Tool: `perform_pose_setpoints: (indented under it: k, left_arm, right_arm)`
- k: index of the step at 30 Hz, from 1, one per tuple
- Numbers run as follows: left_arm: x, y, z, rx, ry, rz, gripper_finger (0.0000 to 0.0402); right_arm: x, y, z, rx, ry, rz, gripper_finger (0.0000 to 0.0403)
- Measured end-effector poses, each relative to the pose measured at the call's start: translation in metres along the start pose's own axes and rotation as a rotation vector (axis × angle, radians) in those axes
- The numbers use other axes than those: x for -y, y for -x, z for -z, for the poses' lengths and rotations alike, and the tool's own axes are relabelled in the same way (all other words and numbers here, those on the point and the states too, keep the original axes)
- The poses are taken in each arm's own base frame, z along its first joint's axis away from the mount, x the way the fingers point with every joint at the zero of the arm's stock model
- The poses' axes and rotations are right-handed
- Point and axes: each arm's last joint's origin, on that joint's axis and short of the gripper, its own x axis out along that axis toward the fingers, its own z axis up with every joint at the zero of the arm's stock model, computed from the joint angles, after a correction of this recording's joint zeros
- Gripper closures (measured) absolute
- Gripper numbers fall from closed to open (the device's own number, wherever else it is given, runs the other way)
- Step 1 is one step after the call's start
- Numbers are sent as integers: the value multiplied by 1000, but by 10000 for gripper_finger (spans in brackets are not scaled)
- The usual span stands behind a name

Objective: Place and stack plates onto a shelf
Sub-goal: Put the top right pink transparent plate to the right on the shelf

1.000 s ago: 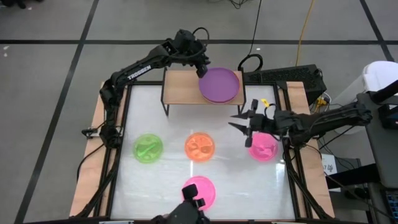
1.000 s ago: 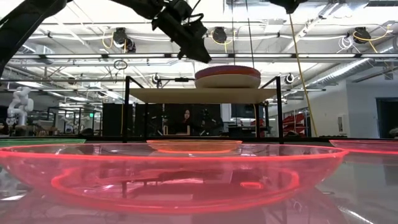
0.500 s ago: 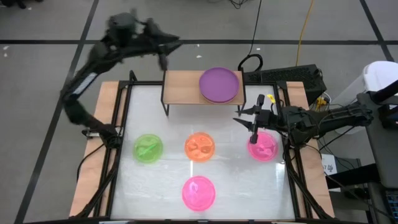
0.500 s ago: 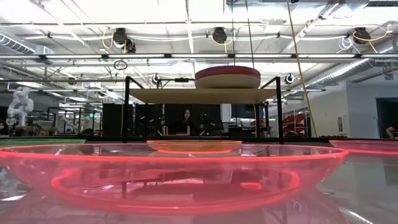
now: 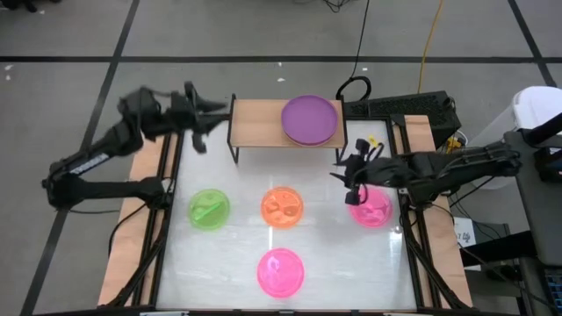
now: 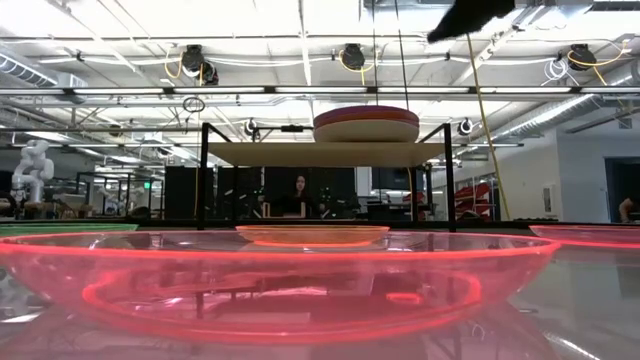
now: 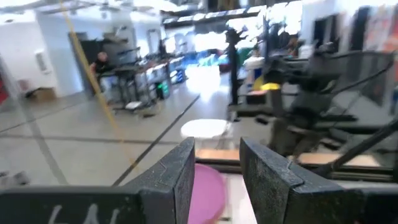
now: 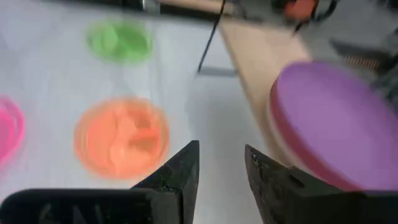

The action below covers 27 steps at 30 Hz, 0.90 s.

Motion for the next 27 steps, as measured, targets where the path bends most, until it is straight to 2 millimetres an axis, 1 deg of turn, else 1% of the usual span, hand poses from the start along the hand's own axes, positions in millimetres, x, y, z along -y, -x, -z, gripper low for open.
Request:
perform_pose_setpoints:
  k: [3,7,11,14,16,17,20,24,27]
  left_arm:
    - [12,5,32,72,21,31,268]
    - [21,9,65,158,69,57,268]
    - [28,8,95,192,129,86,268]
    - [36,4,119,177,147,113,268]
    - [39,3,133,167,153,86,268]
    - [39,2,135,180,144,54,268]
    - [38,1,134,215,163,-20,268]
    - [41,-4,138,185,165,0,268]
    - [43,-5,139,181,151,2,268]
  right_arm:
    - [-6,-10,1,-104,13,-21,289]
    - [-14,-22,3,-242,-13,-73,289]
    - [-24,-35,24,-465,-77,-133,289]
    - [-32,-44,46,-598,-124,-142,289]
    - [-36,-49,60,-662,-146,-144,289]
    - [-38,-51,68,-694,-162,-148,289]
    - [-44,-55,89,-797,-242,-159,289]
    - [-49,-58,111,-855,-303,-128,289]
    - [-53,-60,122,-848,-320,-129,289]
